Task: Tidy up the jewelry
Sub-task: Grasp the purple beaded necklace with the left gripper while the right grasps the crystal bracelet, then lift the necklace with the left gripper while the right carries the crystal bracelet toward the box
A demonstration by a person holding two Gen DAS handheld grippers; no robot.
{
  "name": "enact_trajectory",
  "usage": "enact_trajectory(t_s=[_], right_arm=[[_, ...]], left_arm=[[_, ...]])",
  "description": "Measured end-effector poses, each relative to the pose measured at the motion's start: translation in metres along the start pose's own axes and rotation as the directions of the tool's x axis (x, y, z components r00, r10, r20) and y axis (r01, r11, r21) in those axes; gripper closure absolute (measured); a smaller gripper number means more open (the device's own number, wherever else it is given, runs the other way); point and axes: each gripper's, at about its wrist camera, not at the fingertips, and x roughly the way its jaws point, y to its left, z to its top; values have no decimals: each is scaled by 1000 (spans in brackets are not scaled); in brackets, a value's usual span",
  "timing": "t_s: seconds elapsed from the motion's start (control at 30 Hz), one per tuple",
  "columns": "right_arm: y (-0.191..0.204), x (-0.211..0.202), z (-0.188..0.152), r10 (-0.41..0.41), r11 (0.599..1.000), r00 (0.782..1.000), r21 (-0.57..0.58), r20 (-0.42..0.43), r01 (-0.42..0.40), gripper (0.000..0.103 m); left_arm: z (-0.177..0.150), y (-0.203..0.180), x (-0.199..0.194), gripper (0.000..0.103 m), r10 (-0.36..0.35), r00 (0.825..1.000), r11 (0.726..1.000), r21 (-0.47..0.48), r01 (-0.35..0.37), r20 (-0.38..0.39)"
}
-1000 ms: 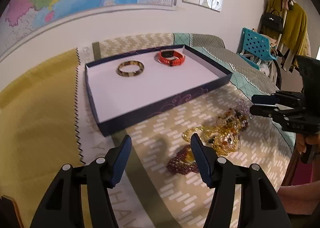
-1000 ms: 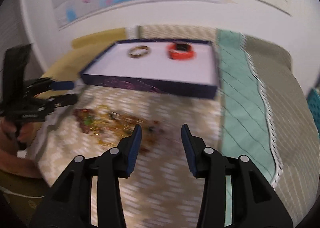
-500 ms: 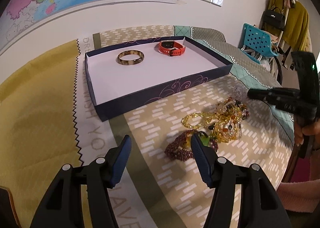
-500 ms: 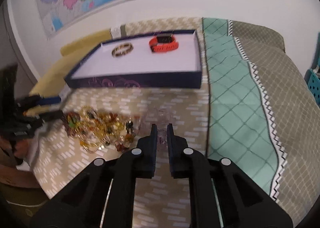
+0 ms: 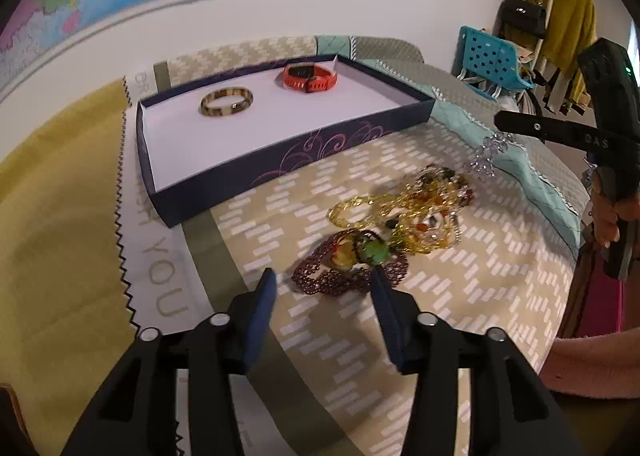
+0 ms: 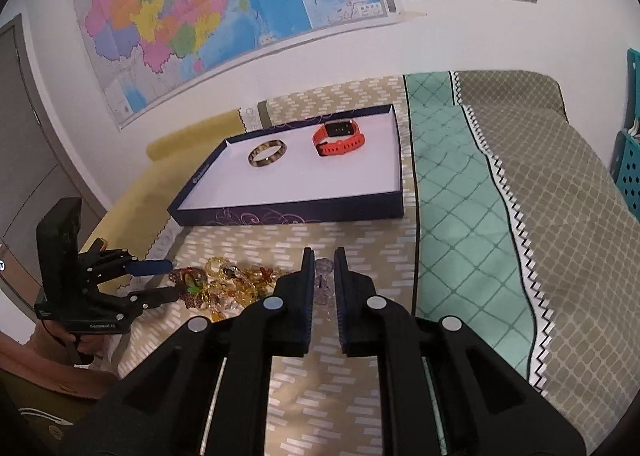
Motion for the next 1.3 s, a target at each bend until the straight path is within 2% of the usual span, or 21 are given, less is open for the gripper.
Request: enact_trajectory(t_s=[0.1, 0.17, 0.23, 0.3, 0.47, 0.6, 0.73, 0.87, 1.03, 1.3], right_arm=[[-3, 5, -4, -1, 1000, 1000, 16, -10, 1, 93], [-3, 6, -6, 5, 1000, 1000, 23, -11, -5, 93], [-3, 5, -7, 8, 1000, 1000, 26, -10, -8, 93], [-3, 6, -7, 7, 1000, 1000, 27, -12, -7, 93], [-4, 6, -9, 11, 999, 1000, 37, -16, -10, 93], [-4, 7, -11, 15, 999, 1000, 43, -17, -14, 93], [-4, 9, -12, 14, 999, 1000, 47, -20, -13, 93], [-4, 7, -11, 14, 999, 1000, 46, -17, -13, 93], [2, -2, -6, 20, 999, 1000, 31, 17, -20, 93], [10, -18, 9, 55, 998, 996, 2, 65, -56, 93]], left_arm=[[2, 1, -1, 63, -2, 1000, 1000, 3, 2, 6], [3, 3, 2, 72, -12, 1000, 1000, 3, 12, -6], [3, 5, 2, 91, 9, 1000, 1000, 6, -9, -6], [4, 11, 0, 98, -2, 1000, 1000, -11, 2, -7], [6, 22, -20, 99, -39, 998, 997, -71, 43, 49], [9, 29, -36, 99, -3, 996, 996, -85, 10, 88], [9, 28, -42, 99, -49, 994, 995, -85, 57, 98], [12, 19, -57, 99, -133, 981, 988, -64, 143, 143], [19, 15, -73, 99, -162, 968, 983, -57, 176, 193], [30, 21, -78, 99, -109, 971, 990, -70, 126, 214]])
